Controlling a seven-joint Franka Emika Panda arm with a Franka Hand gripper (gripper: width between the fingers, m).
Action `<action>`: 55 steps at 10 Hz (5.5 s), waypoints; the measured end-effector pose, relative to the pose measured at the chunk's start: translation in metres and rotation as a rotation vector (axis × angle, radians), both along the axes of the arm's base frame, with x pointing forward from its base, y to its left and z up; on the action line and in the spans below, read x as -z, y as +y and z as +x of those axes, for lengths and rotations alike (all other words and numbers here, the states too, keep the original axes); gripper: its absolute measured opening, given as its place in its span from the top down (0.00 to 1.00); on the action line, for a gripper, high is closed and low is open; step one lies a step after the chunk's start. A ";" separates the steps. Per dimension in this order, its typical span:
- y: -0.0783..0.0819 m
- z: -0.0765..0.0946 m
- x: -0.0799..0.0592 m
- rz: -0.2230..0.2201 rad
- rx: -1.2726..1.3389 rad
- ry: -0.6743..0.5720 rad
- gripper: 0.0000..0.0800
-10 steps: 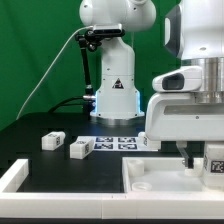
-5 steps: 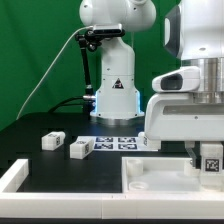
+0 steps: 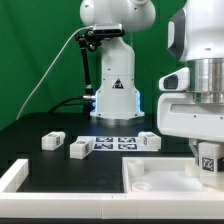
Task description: Assemble one leg
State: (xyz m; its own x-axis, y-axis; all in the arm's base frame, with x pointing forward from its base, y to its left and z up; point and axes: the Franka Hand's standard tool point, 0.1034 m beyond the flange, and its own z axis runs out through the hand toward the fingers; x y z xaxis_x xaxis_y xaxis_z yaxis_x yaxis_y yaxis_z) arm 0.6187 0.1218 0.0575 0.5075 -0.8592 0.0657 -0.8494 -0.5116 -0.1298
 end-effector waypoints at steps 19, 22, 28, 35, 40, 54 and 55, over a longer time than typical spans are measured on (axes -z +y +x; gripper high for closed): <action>-0.011 0.004 -0.001 -0.085 -0.575 0.014 0.19; -0.002 0.005 -0.003 -0.114 -0.782 0.016 0.19; -0.004 0.007 -0.003 -0.120 -0.775 0.016 0.66; -0.003 0.004 -0.002 -0.063 -0.270 -0.009 0.66; -0.006 0.003 -0.001 0.062 0.389 0.023 0.66; 0.001 0.003 -0.001 -0.045 -0.336 0.018 0.19; 0.001 0.003 -0.001 -0.064 -0.431 0.018 0.19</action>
Offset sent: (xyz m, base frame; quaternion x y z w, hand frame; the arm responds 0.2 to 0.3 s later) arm 0.0039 -0.0018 -0.0111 -0.0091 0.0030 0.2917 0.9565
